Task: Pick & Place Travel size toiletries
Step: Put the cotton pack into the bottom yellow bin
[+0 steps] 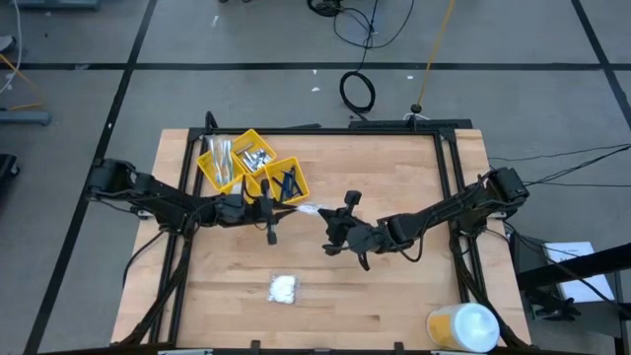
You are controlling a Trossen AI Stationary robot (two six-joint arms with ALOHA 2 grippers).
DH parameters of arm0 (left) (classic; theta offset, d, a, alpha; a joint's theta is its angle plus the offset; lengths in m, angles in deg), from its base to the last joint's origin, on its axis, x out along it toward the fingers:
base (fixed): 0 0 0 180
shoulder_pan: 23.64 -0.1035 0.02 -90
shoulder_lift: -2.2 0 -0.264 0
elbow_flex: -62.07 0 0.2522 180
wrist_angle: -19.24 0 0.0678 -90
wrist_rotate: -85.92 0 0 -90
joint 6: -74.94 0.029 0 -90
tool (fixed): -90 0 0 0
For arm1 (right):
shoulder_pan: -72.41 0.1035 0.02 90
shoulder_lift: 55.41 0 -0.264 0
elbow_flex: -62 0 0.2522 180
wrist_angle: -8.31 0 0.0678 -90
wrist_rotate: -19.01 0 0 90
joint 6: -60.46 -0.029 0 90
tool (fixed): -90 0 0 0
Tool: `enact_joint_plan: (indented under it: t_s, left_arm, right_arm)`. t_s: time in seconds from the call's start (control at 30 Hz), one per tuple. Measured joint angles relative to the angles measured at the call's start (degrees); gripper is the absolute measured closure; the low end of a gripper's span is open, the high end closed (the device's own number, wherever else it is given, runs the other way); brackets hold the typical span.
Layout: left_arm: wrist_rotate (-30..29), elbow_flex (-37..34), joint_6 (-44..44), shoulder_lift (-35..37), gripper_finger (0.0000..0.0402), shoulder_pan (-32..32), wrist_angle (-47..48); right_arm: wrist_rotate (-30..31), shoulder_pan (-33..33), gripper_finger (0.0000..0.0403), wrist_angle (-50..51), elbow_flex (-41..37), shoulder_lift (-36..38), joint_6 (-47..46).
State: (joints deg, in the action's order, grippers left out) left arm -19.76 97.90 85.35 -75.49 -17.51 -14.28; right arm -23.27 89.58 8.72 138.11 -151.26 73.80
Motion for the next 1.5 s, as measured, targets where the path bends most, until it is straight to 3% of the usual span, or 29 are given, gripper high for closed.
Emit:
enact_joint_plan:
  t_s: [0.1,0.23,0.4,0.57,0.8,0.9,1.0,1.13,1.27,1.5]
  left_arm:
    - [-1.3,0.0,-0.2,0.9,0.0399,0.0,0.5]
    - [-7.9,0.0,-2.7,5.1,0.0399,0.5,4.2]
    - [-16.4,0.0,-9.0,12.5,0.04,1.7,14.2]
    - [-24.8,0.0,-23.5,24.2,0.0401,3.7,30.2]
    - [-22.2,0.0,-56.8,41.5,0.0401,5.8,62.7]
    - [-18.5,0.0,-72.2,45.2,0.0401,5.9,77.4]
    - [-19.6,0.0,-81.3,46.2,0.0401,5.9,86.9]
    - [-20.1,0.0,-85.1,45.9,0.0401,5.8,90.5]
    - [-16.0,0.0,-83.0,45.2,0.04,5.8,90.9]
    - [-14.7,0.0,-85.8,41.1,0.04,5.8,95.8]
  right_arm:
    - [0.0,0.1,0.0403,0.3,0.0,0.0,-1.0]
    - [-0.1,0.3,0.0397,4.4,0.0,0.0,-4.3]
    - [0.0,1.5,0.0345,7.8,0.0,0.0,-6.1]
    - [0.0,2.7,0.0289,8.0,0.0,0.0,-6.6]
    - [0.0,2.8,0.0254,8.1,0.0,0.0,-6.7]
    - [0.0,2.8,0.0253,8.0,0.0,0.0,-6.9]
    - [0.0,2.8,0.0256,8.0,0.0,0.0,-6.9]
    - [0.0,2.8,0.0258,8.0,0.0,0.0,-6.9]
    - [0.0,2.8,0.0256,7.9,0.0,0.0,-6.9]
    - [0.0,2.8,0.026,7.8,0.0,0.0,-6.9]
